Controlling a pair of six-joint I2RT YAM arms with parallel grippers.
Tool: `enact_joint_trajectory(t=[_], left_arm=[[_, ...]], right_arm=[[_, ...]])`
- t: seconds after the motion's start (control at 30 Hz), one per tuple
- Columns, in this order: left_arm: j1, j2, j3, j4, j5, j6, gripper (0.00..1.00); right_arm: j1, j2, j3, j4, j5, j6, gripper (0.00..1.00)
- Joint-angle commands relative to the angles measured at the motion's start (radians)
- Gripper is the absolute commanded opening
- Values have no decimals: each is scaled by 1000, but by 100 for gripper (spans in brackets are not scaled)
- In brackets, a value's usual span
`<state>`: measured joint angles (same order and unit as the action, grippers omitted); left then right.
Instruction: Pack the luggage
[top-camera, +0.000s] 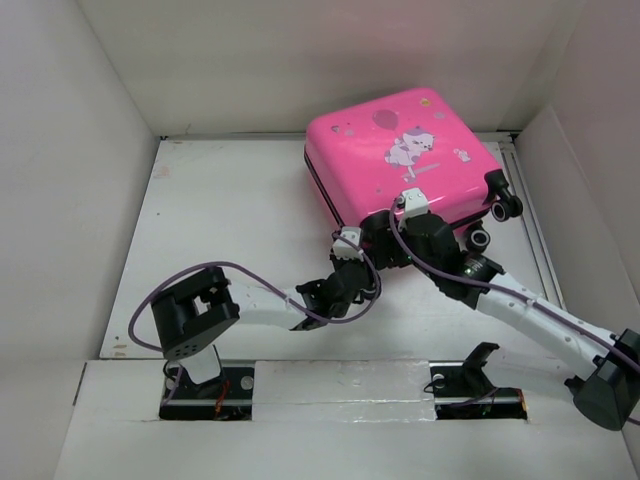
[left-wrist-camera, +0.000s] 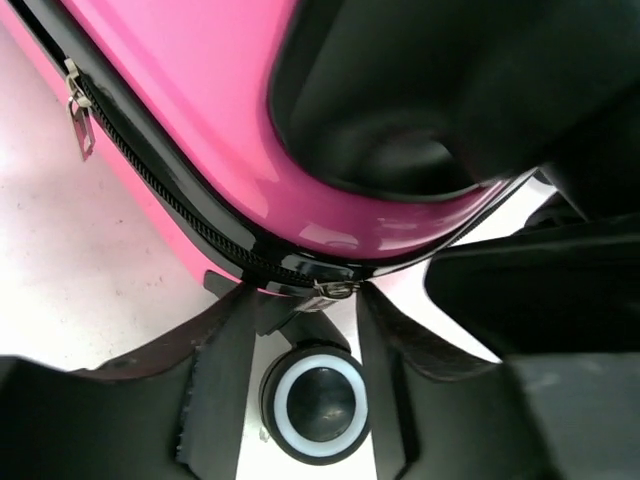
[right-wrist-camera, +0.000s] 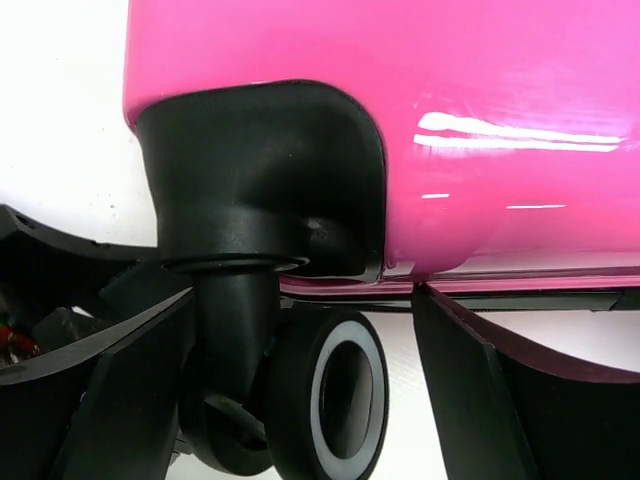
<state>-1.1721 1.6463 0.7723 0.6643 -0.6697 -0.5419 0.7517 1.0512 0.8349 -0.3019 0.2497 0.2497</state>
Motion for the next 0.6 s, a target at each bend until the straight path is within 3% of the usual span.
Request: enact_joint_trajectory(t=[0.0, 0.23, 0.3, 0.33, 0.57], left_arm=[[15, 10, 41, 152, -56, 30, 36], [15, 32, 41, 181, -77, 30, 19], [15, 32, 41, 190, -93, 30, 6], [15, 32, 41, 201, -109, 30, 0], [15, 14, -8, 219, -140, 56, 0]], right_arm=[[-2, 30, 7, 47, -109, 0, 89], [-2, 55, 7, 14, -72, 0, 89], [-2, 55, 7, 14, -72, 0, 85], [-2, 55, 7, 14, -72, 0, 78], [-11, 55, -2, 4, -72, 0, 71]])
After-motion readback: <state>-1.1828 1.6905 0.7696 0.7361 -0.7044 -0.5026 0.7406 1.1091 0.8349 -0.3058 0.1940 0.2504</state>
